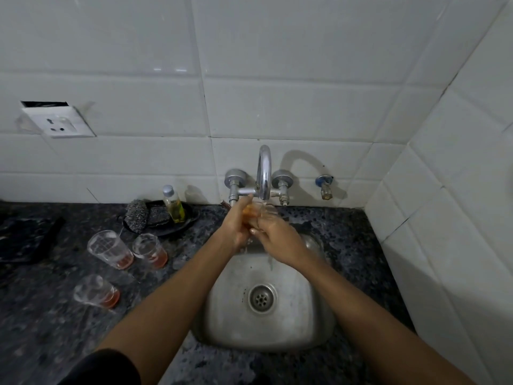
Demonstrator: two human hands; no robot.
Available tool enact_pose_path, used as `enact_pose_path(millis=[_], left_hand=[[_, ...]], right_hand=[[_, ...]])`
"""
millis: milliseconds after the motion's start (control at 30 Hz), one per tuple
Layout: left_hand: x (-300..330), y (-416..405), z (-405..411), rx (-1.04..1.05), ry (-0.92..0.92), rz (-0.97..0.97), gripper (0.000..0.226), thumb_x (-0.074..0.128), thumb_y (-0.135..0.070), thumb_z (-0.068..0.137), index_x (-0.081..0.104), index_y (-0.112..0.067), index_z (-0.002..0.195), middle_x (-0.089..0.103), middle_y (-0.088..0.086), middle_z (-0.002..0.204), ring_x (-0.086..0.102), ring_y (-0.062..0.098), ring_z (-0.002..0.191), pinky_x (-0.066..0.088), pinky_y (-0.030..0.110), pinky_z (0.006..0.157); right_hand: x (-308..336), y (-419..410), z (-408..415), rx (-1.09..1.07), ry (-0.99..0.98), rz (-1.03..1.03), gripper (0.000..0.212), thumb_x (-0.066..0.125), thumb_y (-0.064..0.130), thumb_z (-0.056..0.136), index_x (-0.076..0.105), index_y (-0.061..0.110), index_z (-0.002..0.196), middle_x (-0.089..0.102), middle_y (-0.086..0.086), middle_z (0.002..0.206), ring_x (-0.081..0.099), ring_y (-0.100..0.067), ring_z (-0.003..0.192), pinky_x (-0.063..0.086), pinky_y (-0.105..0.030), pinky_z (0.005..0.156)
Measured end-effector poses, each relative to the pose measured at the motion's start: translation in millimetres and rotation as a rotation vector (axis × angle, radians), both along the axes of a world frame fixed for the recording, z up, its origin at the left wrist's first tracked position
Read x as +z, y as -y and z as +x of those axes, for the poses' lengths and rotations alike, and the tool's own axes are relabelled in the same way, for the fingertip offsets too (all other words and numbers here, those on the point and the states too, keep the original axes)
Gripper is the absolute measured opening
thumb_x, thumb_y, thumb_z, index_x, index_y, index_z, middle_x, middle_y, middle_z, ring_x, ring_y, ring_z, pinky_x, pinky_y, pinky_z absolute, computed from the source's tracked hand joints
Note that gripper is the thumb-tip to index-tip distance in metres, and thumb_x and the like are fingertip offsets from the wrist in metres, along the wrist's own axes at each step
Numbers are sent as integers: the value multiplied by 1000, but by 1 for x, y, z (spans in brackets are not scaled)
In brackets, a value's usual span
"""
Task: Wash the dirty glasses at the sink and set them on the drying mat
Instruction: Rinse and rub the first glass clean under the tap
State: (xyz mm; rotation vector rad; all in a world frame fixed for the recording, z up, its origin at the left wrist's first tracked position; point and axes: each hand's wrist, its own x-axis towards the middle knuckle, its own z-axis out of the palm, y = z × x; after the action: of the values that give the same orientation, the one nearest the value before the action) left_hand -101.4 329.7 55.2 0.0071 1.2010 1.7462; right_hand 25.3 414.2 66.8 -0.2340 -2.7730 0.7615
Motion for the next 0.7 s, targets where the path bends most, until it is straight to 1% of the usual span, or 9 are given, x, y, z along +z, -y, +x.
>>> enact_pose_path(millis=[67, 100, 200, 267, 333, 433, 533, 600, 700], left_hand=[[-4, 2, 5, 32, 22, 67, 39, 54, -31, 107, 76, -9, 84, 73, 8, 83, 72, 20, 77, 59, 33, 76], [-2, 3, 9, 43, 39, 89, 38, 53, -31, 107, 75, -8, 86, 71, 9, 85, 71, 21, 79, 60, 34, 80], [-1, 4, 8, 11, 24, 84, 55, 51, -51, 105, 73, -1, 104, 72, 16, 98, 71, 27, 93, 54, 41, 98], [2, 4, 2, -21, -14, 24, 75, 54, -64, 100, 70, 6, 121, 73, 21, 110, 70, 33, 102, 53, 44, 99], [0, 4, 0, 13, -32, 19, 67, 63, -57, 98, 71, 4, 122, 71, 22, 113, 71, 33, 102, 56, 43, 97], [0, 4, 8, 56, -18, 37, 46, 56, -45, 105, 76, -3, 104, 75, 15, 98, 74, 27, 91, 58, 40, 92], [5, 4, 7, -11, 17, 48, 61, 51, -56, 105, 71, 0, 119, 76, 15, 104, 73, 28, 100, 55, 42, 101], [10, 5, 4, -35, -26, 11, 52, 53, -51, 106, 71, -3, 115, 77, 12, 98, 74, 25, 91, 58, 39, 89], [8, 6, 7, 30, -34, 43, 32, 52, -30, 108, 73, -8, 99, 76, 7, 87, 75, 19, 79, 59, 32, 75]], right_hand=[[3, 11, -7, -42, -51, -228, 31, 56, 33, 105, 69, 22, 131, 71, 2, 125, 67, -11, 113, 56, -36, 98], [4, 15, -10, -52, -73, -224, 29, 55, 33, 106, 69, 22, 129, 72, 1, 123, 67, -12, 111, 56, -35, 97], [1, 11, -6, -40, -56, 94, 26, 54, 27, 106, 67, 17, 126, 71, -7, 120, 68, -23, 106, 57, -41, 88], [-5, 1, 1, -18, -30, 195, 23, 57, 25, 105, 67, 13, 123, 70, -7, 119, 68, -24, 106, 59, -41, 86], [-6, 5, 1, -22, -49, 24, 25, 56, 28, 106, 67, 16, 125, 70, -2, 119, 67, -16, 106, 58, -32, 86], [7, 18, -9, -116, -55, -267, 26, 52, 31, 109, 69, 21, 124, 70, 4, 108, 67, -5, 91, 55, -23, 79], [10, 10, -9, -56, -25, 10, 28, 51, 31, 108, 66, 22, 130, 70, 0, 119, 68, -13, 103, 58, -34, 89], [6, 1, -2, -12, 55, 148, 29, 52, 32, 107, 64, 27, 133, 68, 2, 126, 66, -15, 109, 58, -38, 91], [5, 7, 0, -10, -14, -92, 28, 54, 29, 107, 67, 28, 132, 69, 8, 123, 65, -5, 109, 55, -31, 96]])
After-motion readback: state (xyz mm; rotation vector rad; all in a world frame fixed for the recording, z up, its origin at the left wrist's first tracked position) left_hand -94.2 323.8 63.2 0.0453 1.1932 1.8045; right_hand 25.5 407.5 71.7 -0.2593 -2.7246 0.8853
